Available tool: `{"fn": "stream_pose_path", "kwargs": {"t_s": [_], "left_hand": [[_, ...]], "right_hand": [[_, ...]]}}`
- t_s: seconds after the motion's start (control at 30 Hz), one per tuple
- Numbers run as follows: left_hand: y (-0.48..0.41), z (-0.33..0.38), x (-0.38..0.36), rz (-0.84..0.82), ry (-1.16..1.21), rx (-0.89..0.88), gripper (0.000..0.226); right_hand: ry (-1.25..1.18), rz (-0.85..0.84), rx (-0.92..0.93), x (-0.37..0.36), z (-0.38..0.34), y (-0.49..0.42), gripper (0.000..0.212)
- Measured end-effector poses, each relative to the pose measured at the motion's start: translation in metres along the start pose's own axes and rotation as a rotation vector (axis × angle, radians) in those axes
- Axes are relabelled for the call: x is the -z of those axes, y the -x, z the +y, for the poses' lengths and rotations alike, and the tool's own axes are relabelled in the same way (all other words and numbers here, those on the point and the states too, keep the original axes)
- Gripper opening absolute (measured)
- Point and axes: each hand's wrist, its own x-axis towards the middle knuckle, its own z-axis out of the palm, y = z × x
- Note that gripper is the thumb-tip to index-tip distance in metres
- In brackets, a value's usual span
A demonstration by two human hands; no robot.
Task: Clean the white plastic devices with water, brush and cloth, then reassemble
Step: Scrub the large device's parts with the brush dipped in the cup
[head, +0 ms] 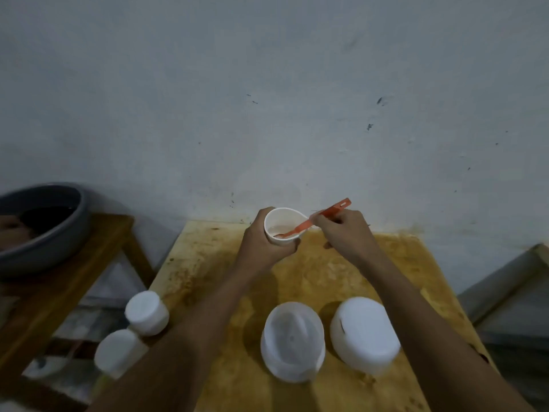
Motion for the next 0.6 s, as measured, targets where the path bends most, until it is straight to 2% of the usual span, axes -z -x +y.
{"fn": "stream_pose_path", "kwargs": {"t_s": [0.3, 0.43, 0.6], "left_hand": [[0.038, 0.003, 0.018, -0.072, -0.067, 0.155, 0.064], [0.051, -0.006, 0.021, -0.099, -0.058, 0.18, 0.058], [0.059, -0.018, 0.023, -0.172, -0.068, 0.196, 0.056]], "right_hand": [[-0.07, -0.07, -0.099, 0.007, -0.014, 0.035, 0.018], [-0.104, -0.139, -0.236, 0.008, -0.006, 0.045, 0.019], [0.101, -0.285, -0.227, 0.014, 0.006, 0.047, 0.017]]}}
